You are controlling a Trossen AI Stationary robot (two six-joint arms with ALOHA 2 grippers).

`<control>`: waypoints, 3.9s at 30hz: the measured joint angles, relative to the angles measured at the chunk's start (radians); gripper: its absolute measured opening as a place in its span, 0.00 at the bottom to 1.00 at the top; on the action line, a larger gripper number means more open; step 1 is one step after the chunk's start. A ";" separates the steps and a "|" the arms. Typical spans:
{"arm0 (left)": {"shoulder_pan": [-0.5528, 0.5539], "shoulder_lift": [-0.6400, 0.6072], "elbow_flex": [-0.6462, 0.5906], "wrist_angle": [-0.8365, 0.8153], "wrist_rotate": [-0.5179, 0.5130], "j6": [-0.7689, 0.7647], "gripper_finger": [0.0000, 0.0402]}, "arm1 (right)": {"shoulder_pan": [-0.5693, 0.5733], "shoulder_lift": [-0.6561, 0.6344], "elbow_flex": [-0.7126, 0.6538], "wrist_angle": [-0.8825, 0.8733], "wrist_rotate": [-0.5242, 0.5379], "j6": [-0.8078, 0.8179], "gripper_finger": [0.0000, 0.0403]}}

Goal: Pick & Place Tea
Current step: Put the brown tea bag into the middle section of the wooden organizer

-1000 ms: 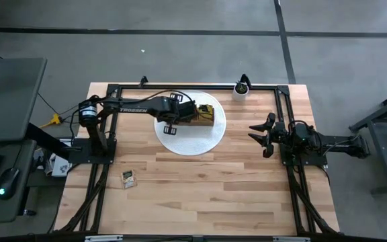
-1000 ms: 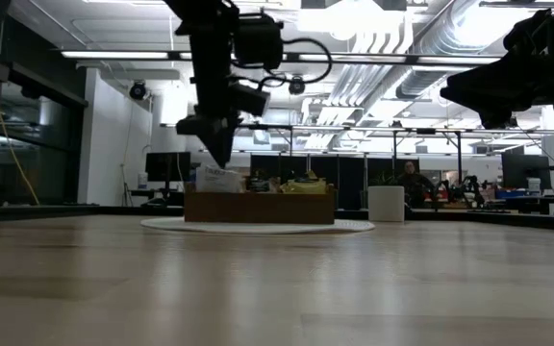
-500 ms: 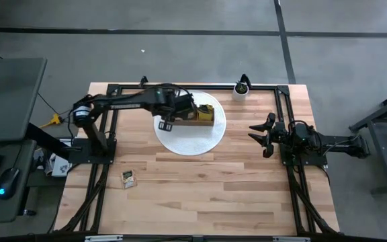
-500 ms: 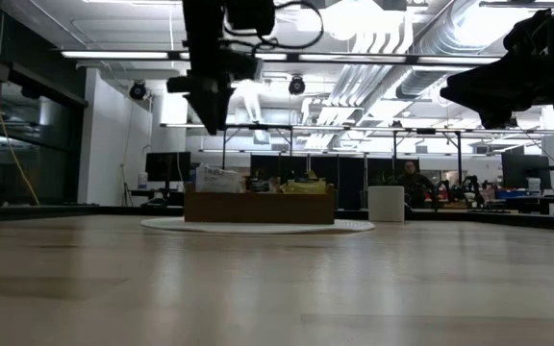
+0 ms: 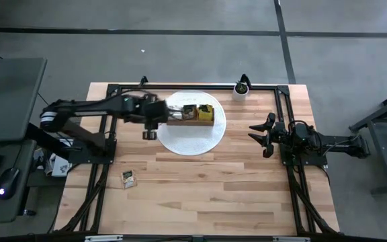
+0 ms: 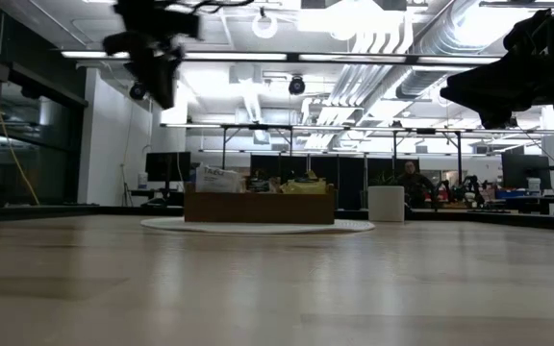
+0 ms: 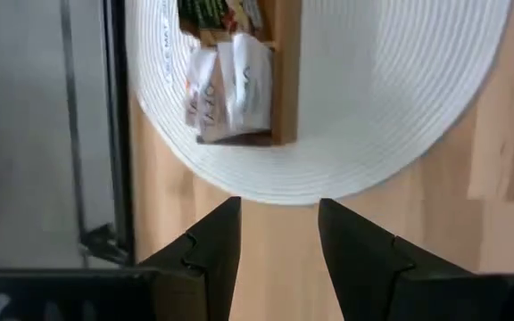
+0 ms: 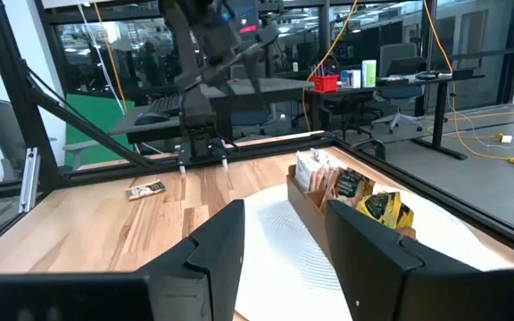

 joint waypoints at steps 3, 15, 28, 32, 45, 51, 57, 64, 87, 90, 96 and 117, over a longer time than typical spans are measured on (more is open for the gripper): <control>-0.032 -0.103 -0.131 0.002 0.037 -0.085 0.37 | 0.000 0.000 0.000 0.000 0.000 0.000 0.38; -0.304 -0.384 -0.473 0.048 0.332 -0.459 0.37 | 0.000 0.000 0.000 -0.001 0.000 0.000 0.38; -0.602 -0.385 -0.645 0.243 0.405 -0.728 0.37 | 0.000 0.000 0.000 0.000 0.000 0.000 0.38; -0.662 -0.385 -0.670 0.261 0.404 -0.790 0.37 | 0.000 0.000 0.000 0.001 0.000 0.000 0.38; -0.723 -0.385 -0.768 0.348 0.389 -0.983 0.37 | 0.000 0.000 0.000 0.000 0.000 0.000 0.38; -0.724 -0.385 -0.771 0.335 0.372 -1.012 0.37 | 0.000 0.000 0.000 0.000 0.000 0.000 0.38; -0.723 -0.385 -0.771 0.332 0.335 -1.041 0.37 | 0.000 0.000 0.000 0.000 0.000 0.000 0.38; -0.723 -0.385 -0.771 0.340 0.347 -1.096 0.37 | 0.000 0.000 0.000 0.000 0.000 0.000 0.38; -0.723 -0.122 -0.765 0.373 0.392 -1.198 0.37 | 0.000 0.000 0.000 0.000 0.000 0.000 0.38; -0.723 -0.094 -0.765 0.383 0.393 -1.198 0.37 | 0.000 0.000 0.000 0.000 0.000 0.000 0.38; -0.722 -0.083 -0.768 0.390 0.394 -1.205 0.37 | 0.000 0.000 0.000 0.000 0.000 0.000 0.38; -0.723 -0.085 -0.800 0.419 0.405 -1.281 0.37 | 0.000 0.000 0.000 0.000 0.000 0.000 0.38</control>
